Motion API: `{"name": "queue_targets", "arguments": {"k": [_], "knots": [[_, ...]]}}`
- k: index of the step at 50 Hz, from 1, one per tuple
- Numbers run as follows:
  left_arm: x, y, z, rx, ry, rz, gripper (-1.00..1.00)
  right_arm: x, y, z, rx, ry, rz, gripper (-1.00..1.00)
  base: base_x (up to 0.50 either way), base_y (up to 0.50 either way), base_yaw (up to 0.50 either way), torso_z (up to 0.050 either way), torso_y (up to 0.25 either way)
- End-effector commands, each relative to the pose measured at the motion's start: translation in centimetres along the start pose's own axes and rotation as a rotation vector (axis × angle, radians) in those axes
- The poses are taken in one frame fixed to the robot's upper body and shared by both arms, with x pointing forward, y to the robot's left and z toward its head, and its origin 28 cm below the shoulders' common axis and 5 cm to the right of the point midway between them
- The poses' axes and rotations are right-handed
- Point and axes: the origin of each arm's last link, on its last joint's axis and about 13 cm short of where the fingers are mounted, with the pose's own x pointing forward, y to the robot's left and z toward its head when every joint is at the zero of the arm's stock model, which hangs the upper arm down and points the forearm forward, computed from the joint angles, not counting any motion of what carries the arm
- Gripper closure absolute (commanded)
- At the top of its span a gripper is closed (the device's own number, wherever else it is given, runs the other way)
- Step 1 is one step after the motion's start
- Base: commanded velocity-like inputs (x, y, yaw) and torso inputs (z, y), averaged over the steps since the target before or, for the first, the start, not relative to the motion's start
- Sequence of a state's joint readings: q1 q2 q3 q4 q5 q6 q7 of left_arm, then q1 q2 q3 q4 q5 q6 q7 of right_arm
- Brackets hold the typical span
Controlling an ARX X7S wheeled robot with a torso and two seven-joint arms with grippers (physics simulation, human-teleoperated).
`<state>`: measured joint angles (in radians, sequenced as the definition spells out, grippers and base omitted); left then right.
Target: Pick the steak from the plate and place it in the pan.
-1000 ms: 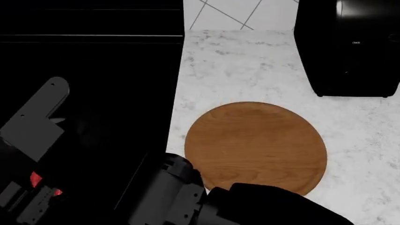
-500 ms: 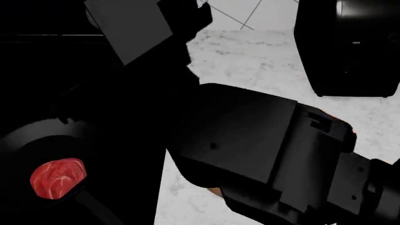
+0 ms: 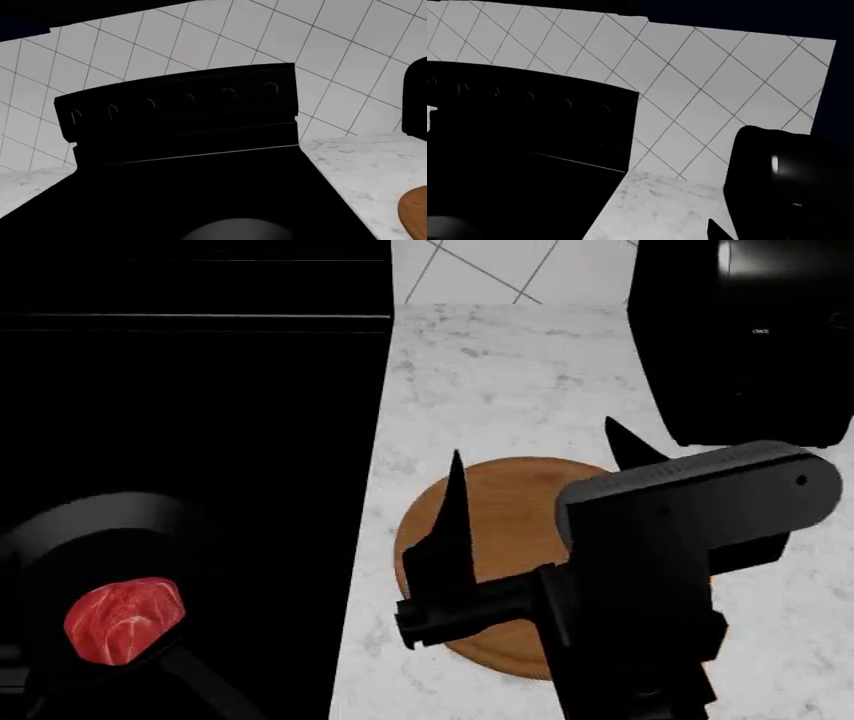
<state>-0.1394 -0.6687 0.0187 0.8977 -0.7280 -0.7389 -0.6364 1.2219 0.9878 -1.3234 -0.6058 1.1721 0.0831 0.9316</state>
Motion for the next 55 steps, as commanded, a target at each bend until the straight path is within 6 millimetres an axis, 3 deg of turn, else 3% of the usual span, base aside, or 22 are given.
{"name": "queue_targets", "arguments": {"k": [1, 9, 23, 30, 55], "knots": [[0.2, -0.3, -0.5, -0.024, 0.013, -0.005, -1.0, -2.4, -0.3, -1.5, 0.05, 0.053, -0.077, -1.0, 0.0, 0.0, 0.0, 0.0, 0.0], [0.2, -0.4, -0.5, -0.033, 0.014, 0.0, -1.0, -2.7, -0.4, -2.3, 0.083, 0.079, -0.107, -1.0, 0.0, 0.0, 0.0, 0.0, 0.0], [0.8, 0.2, -0.7, -0.071, 0.015, 0.11, -1.0, -2.5, -1.7, -3.5, 0.12, 0.104, -0.329, -1.0, 0.0, 0.0, 0.0, 0.0, 0.0], [1.3, 0.8, -0.7, -0.093, 0.024, 0.219, -1.0, -2.4, -1.8, -3.6, 0.123, 0.11, -0.346, -1.0, 0.0, 0.0, 0.0, 0.0, 0.0], [1.0, 0.6, -1.1, -0.113, 0.025, 0.225, -1.0, -2.7, -2.0, -3.9, 0.134, 0.118, -0.367, -1.0, 0.0, 0.0, 0.0, 0.0, 0.0]]}}
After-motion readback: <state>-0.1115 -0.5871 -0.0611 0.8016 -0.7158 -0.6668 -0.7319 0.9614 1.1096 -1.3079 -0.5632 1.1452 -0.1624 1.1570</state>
